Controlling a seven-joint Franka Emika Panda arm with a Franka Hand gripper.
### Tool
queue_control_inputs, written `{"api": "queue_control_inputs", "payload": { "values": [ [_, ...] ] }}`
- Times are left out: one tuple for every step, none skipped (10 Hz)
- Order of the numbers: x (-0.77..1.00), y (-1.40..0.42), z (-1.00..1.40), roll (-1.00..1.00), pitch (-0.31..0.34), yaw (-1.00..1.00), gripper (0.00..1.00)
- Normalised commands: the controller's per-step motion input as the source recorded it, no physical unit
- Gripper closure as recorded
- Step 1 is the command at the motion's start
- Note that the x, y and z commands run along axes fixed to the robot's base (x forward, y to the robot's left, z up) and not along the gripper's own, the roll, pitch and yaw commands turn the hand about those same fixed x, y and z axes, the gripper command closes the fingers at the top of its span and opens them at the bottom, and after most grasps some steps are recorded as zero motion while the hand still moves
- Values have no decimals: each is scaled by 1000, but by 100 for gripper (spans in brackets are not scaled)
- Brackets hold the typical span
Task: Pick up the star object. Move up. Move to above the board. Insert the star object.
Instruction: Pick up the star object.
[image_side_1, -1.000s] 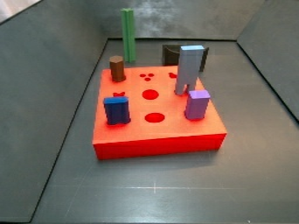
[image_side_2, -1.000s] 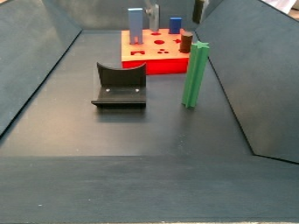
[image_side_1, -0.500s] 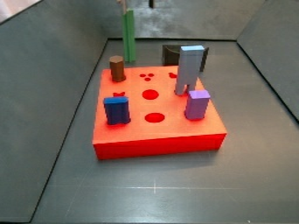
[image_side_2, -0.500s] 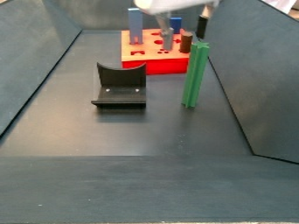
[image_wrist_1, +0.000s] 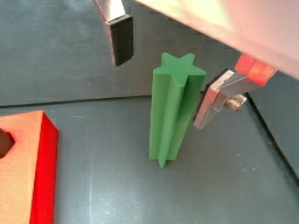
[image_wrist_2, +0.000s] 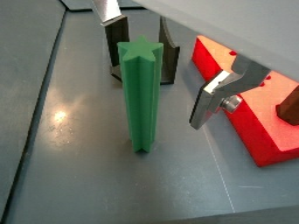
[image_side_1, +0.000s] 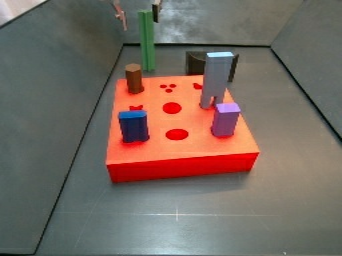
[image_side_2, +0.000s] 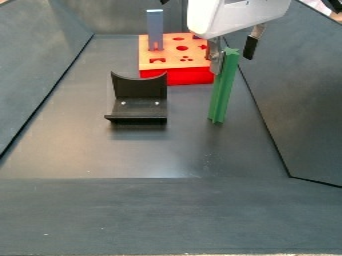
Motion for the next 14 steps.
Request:
{"api": "queue_control_inputs", "payload": {
  "values": [
    [3, 0, -23, 0, -6, 0, 0],
    [9, 0, -106, 0, -44, -3, 0],
    [17, 37, -51, 0, 0, 0, 0],
    [74, 0, -183, 0, 0, 0, 0],
    [34, 0, -331, 10, 0, 0, 0],
    [31, 57, -309, 0, 0, 0, 0],
    [54, 117, -289, 0, 0, 0, 0],
    [20, 0, -51, 0, 0, 0, 0],
    [0, 0, 0, 0, 0, 0, 100],
    [0, 0, 0, 0, 0, 0, 100],
    [0, 0, 0, 0, 0, 0, 100],
    [0, 0, 0, 0, 0, 0, 100],
    [0, 0, 0, 0, 0, 0, 100],
    [0, 0, 0, 0, 0, 0, 100]
  ]
}}
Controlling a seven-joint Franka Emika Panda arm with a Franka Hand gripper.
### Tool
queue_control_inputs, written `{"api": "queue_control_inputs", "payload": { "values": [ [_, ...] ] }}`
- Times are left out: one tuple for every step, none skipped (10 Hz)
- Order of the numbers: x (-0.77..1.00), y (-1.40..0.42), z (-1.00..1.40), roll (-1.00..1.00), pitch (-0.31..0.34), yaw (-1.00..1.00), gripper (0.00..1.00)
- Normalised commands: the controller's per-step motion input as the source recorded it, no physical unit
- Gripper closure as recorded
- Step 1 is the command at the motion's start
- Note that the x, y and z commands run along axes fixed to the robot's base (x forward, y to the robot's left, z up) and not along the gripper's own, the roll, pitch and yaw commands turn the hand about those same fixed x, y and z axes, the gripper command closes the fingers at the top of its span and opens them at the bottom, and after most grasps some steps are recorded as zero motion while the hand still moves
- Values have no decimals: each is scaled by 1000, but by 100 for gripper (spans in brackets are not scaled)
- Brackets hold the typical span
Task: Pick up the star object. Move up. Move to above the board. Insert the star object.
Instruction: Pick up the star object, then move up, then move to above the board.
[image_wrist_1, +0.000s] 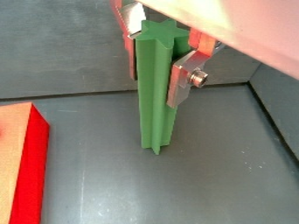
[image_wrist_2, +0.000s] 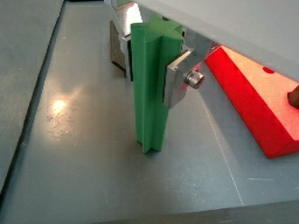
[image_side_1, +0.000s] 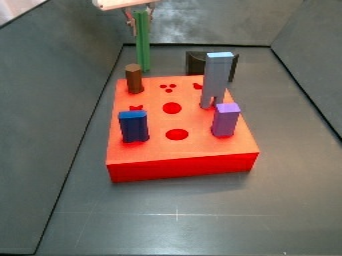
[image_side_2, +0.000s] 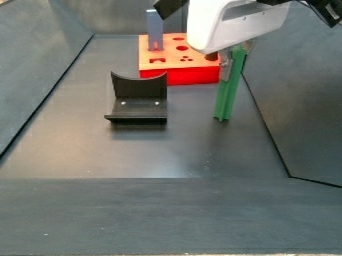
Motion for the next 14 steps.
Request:
{"api": "queue_control_inputs", "payload": {
  "values": [
    [0, 0, 0, 0, 0, 0, 100],
    [0, 0, 0, 0, 0, 0, 100],
    [0, 0, 0, 0, 0, 0, 100],
    [0, 0, 0, 0, 0, 0, 100],
    [0, 0, 0, 0, 0, 0, 100],
    [0, 0, 0, 0, 0, 0, 100],
    [0, 0, 0, 0, 0, 0, 100],
    [0, 0, 833, 0, 0, 0, 100],
    [20, -39, 846, -1, 3, -37, 100],
    [-13, -32, 688, 2, 53, -35, 100],
    [-16, -23, 592, 9, 62, -33, 100],
    [-5, -2, 329, 28, 73, -24, 100],
    [1, 5, 220, 34, 80, -20, 100],
    [-102, -42, 1000, 136, 219, 18, 100]
  ]
}}
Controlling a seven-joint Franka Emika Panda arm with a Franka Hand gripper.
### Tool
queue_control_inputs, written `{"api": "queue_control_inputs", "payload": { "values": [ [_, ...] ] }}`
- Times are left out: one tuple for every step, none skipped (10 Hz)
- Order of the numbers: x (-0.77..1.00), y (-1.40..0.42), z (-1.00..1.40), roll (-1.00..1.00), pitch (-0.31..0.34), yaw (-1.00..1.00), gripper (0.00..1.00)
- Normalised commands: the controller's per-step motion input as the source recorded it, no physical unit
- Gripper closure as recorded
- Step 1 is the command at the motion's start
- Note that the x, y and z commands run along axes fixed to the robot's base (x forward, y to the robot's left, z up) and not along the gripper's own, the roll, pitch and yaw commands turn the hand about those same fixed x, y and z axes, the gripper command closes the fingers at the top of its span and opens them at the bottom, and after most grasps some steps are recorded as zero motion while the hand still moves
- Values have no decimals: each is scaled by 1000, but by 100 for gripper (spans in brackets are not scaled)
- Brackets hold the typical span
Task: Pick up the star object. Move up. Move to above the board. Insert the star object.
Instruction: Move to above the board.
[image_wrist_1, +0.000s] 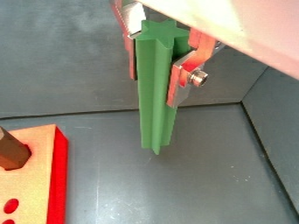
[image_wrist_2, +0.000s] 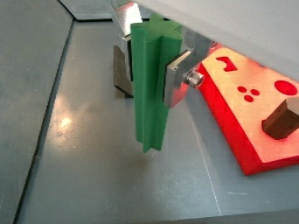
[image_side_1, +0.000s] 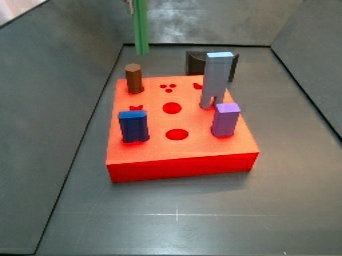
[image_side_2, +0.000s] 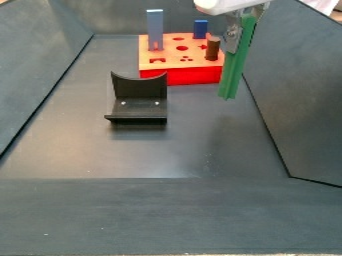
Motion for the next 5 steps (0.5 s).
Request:
{"api": "queue_control_inputs", "payload": {
  "values": [
    [-104, -42, 1000, 136, 225, 21, 100],
    [-95, -40, 1000, 145, 175, 33, 100],
    [-87, -40, 1000, 144, 152, 38, 100],
    [-73, -37, 1000, 129, 124, 40, 100],
    [-63, -36, 1000, 120, 118, 38, 100]
  ]
}}
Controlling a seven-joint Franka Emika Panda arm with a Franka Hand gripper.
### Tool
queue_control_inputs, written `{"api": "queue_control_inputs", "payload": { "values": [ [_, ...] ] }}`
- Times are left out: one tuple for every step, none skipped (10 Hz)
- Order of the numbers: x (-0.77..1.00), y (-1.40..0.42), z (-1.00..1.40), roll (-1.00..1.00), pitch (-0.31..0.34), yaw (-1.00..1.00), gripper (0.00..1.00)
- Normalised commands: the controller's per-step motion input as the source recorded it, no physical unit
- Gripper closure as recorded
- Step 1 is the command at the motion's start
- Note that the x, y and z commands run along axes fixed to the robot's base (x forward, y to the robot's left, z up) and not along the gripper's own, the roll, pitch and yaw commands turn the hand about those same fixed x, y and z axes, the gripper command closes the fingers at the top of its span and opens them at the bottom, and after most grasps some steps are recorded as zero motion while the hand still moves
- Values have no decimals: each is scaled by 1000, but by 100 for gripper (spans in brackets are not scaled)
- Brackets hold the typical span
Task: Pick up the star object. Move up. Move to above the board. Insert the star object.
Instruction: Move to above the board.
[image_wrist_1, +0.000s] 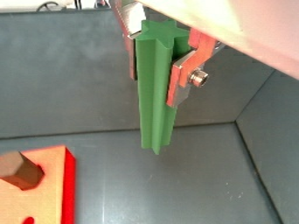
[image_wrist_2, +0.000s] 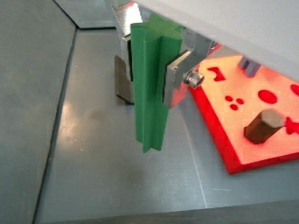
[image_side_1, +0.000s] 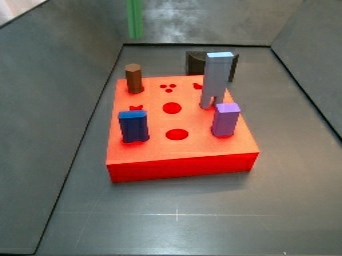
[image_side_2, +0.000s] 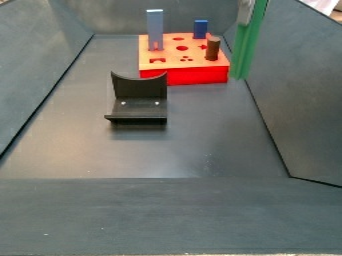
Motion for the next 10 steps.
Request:
{"api": "queue_control_inputs", "payload": {
  "values": [
    [-52, -33, 1000, 119, 107, 41, 100],
    [-47, -33, 1000, 117, 104, 42, 100],
    [-37, -32, 1000, 115, 95, 43, 100],
    [-32, -31, 1000, 112, 96, 44, 100],
    [-13, -26, 926, 104, 98, 46, 100],
    [-6, -23, 822, 103, 99, 45, 100],
    [1, -17, 608, 98, 100, 44, 100],
    [4, -11, 449, 96, 94, 45, 100],
    [7, -7, 238, 93, 92, 45, 100],
    [364, -1000, 75, 28, 56, -1000, 100]
  ]
}}
